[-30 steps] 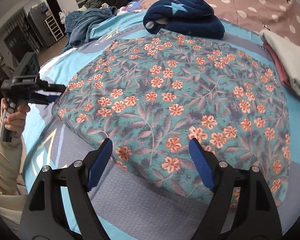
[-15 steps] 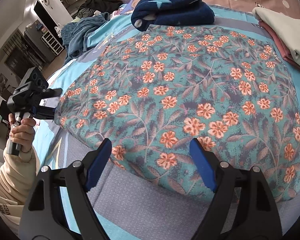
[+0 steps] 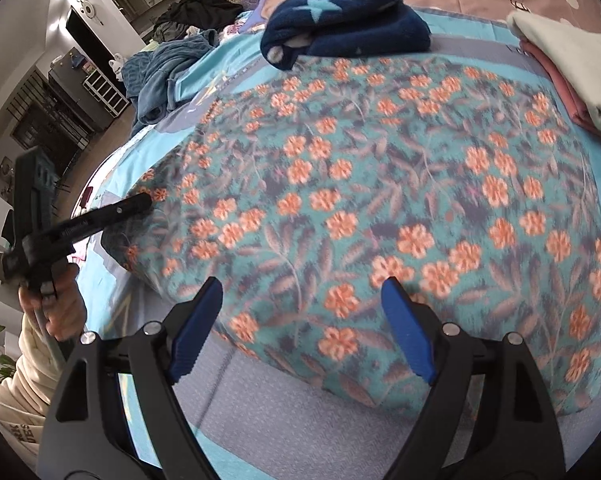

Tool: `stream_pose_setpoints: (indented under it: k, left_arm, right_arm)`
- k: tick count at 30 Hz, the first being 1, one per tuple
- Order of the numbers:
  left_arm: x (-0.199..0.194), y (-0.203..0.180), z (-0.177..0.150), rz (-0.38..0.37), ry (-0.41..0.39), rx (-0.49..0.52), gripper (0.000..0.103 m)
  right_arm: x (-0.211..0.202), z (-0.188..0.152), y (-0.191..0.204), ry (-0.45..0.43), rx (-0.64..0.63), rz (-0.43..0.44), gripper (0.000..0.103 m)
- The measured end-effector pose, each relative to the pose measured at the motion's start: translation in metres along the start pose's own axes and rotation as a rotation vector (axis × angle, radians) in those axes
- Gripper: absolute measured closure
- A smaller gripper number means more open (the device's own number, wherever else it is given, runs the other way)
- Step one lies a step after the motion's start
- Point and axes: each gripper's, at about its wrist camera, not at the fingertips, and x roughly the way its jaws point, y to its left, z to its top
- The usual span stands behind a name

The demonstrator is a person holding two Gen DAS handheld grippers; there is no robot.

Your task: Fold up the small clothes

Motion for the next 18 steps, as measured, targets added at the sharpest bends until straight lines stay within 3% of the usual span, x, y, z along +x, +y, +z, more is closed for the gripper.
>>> stream_pose_setpoints:
  k: [6, 10, 15, 18]
  left_arm:
    - [-0.01, -0.068, -0.016, 0.267, -0.159, 0.356, 0.088]
    - [-0.001, -0.106, -0.038, 0.383, -0.19, 0.567, 0.088]
    - [0.01, -0.116, -0.04, 0.414, -0.167, 0.6, 0.088]
    - [0.007, -0.116, -0.039, 0.415, -0.164, 0.59, 0.088]
  right_arm:
    - [-0.017, 0.049, 0.004, -0.025, -0.023, 0.021, 0.018]
    - [-0.004, 0.099, 0.01, 0.088, -0.029, 0.118, 0.014]
    - [0.049, 0.14, 0.034, 0.267, -0.031, 0.251, 0.014]
    - [0.085, 0.149, 0.043, 0.323, -0.021, 0.222, 0.014]
